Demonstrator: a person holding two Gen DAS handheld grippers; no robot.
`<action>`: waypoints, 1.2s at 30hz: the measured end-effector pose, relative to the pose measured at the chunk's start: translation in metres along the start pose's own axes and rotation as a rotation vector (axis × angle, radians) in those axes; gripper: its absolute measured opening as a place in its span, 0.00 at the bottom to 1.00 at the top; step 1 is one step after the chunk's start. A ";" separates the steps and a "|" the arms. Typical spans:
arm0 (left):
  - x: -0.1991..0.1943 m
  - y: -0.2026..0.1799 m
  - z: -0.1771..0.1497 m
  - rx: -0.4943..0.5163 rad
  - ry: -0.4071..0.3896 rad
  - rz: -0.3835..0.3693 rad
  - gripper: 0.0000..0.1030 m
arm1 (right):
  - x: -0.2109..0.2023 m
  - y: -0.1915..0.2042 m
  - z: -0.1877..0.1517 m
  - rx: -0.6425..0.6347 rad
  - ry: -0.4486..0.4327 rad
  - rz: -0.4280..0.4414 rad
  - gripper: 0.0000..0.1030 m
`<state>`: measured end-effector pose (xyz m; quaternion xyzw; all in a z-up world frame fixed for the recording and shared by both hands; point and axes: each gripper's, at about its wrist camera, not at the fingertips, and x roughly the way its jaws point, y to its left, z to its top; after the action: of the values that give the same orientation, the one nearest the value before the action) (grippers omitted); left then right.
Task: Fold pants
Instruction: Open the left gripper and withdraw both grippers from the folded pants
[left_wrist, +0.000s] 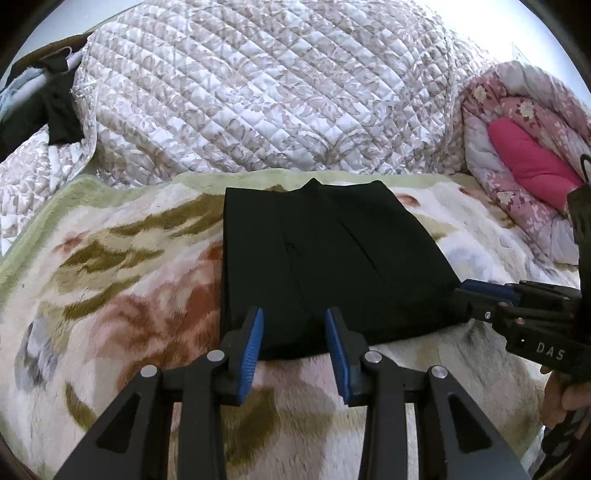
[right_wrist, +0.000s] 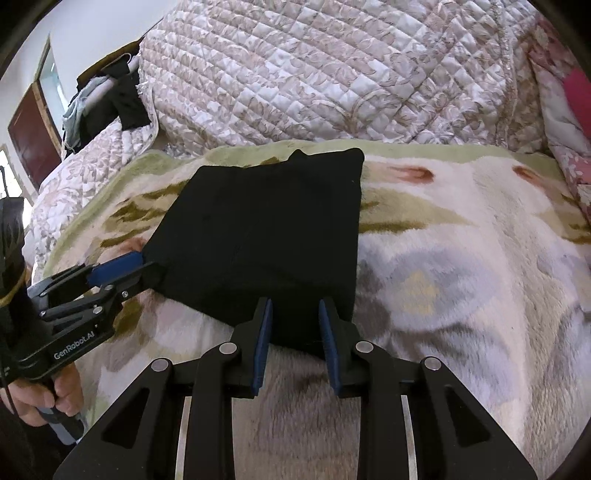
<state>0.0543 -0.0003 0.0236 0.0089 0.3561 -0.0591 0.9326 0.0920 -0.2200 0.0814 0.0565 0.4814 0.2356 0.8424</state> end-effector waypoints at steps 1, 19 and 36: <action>-0.002 0.001 0.000 -0.013 0.004 -0.011 0.37 | -0.003 0.000 -0.001 0.003 -0.001 -0.004 0.26; -0.044 0.007 -0.026 -0.099 0.043 0.008 0.40 | -0.045 0.017 -0.031 -0.025 -0.054 -0.035 0.41; -0.012 0.009 -0.034 -0.099 0.112 0.056 0.45 | -0.019 0.019 -0.037 -0.075 0.022 -0.084 0.44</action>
<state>0.0238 0.0114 0.0064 -0.0240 0.4097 -0.0147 0.9118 0.0463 -0.2163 0.0825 0.0022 0.4833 0.2186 0.8478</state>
